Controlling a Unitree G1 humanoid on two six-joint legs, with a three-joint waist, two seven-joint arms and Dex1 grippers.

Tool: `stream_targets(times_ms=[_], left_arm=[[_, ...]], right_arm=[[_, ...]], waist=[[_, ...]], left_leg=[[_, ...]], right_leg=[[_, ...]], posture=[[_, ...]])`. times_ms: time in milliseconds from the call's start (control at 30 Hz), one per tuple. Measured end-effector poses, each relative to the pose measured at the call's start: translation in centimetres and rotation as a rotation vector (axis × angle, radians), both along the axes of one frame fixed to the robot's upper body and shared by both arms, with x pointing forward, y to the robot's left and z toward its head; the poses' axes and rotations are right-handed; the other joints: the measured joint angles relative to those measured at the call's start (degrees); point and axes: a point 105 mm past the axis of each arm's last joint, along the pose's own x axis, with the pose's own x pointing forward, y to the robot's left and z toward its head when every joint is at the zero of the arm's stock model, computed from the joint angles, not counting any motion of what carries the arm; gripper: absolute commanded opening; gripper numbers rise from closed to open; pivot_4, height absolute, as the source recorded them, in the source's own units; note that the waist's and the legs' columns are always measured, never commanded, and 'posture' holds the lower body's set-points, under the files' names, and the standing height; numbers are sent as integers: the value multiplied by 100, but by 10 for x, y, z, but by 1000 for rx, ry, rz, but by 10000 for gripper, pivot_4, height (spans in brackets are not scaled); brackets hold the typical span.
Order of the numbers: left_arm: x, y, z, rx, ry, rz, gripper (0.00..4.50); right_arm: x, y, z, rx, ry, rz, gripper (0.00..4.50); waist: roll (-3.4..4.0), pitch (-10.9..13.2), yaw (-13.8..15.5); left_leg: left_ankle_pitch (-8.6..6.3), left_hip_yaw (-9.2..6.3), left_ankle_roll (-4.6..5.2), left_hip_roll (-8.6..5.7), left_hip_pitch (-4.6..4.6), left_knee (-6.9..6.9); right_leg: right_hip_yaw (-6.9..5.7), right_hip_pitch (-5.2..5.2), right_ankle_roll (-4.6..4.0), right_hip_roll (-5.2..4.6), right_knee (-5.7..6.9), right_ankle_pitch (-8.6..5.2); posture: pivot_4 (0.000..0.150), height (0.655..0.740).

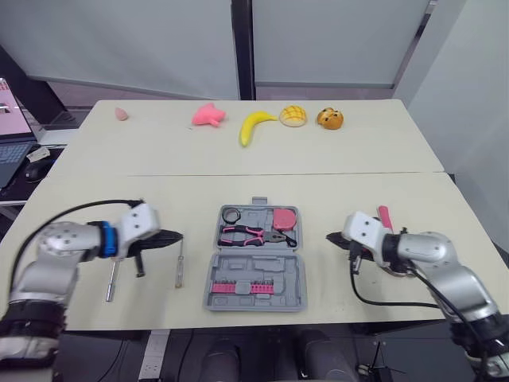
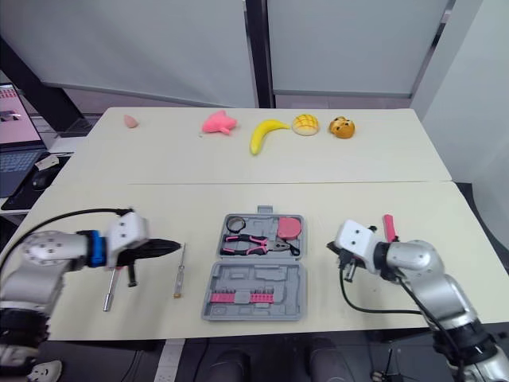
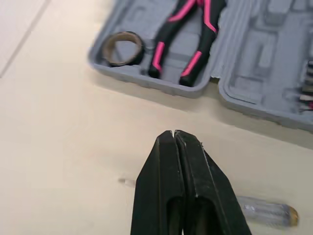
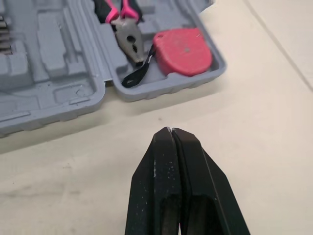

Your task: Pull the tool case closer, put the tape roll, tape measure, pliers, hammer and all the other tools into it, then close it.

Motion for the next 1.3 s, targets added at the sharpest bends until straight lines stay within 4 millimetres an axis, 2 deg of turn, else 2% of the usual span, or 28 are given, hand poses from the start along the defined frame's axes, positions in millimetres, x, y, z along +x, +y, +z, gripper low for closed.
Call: stream_targets(times_ms=[100,200,233,333,467,600,700,833,1133,1300], left_arm=[[-28,50,1,-41,85,198,9206],[-49,82,4,-101,104,352,18910],[-56,91,5,-122,103,399,22123],[-68,103,4,-200,101,513,31942],[-91,114,-16,-303,160,667,44123],[-103,122,-24,-342,168,780,45000],[-105,119,-27,-354,172,799,45000],[-103,115,-24,-346,165,790,45000],[-104,111,-22,-344,156,782,45000],[-111,115,-24,-352,149,816,45000]], right_arm=[[-8,-46,14,-18,-23,-135,0],[-18,-82,25,-20,-37,-249,0],[-24,-92,25,-26,-28,-277,2009],[-38,-103,21,-14,-2,-293,8031],[-56,-113,10,-7,61,-303,16736],[-66,-117,4,-5,95,-298,25268],[-69,-123,-3,-8,122,-308,32099],[-71,-128,-6,-10,136,-311,44611],[-75,-137,-14,-9,160,-317,44611],[-75,-141,-17,-5,167,-327,44611]], waist=[[0,1,-1],[0,1,8],[-1,0,15],[-2,0,34],[-4,-1,16],[-11,-5,13],[-13,-6,20],[-15,-7,21],[-15,-7,14],[-14,-7,13]], left_leg=[[-1,4,0,0,1,-3],[-1,4,0,1,5,-4],[-1,4,0,1,5,-4],[-1,5,0,1,6,-3],[-1,9,-1,2,9,-5],[-1,9,-1,3,12,-5],[-2,10,-2,3,10,-5],[-2,10,-2,3,11,-6],[-2,12,-3,3,11,-7],[-2,13,-3,3,11,-8]], right_leg=[[1,0,-1,-1,-8,-4],[0,4,-2,-2,-9,-5],[0,5,-2,-2,-10,-5],[2,7,-1,-4,-10,-5],[4,6,-1,-3,-12,-5],[5,7,-2,-2,-11,-6],[5,7,-3,-3,-14,-6],[5,7,-3,-3,-15,-7],[7,7,-3,-3,-17,-6],[8,7,-4,-3,-18,-7]], posture=[[1500,7255],[1500,7255],[1500,7255],[1500,7255],[1500,7255],[1500,7255],[1500,7255],[1500,7255],[1500,7255],[1500,7255]])
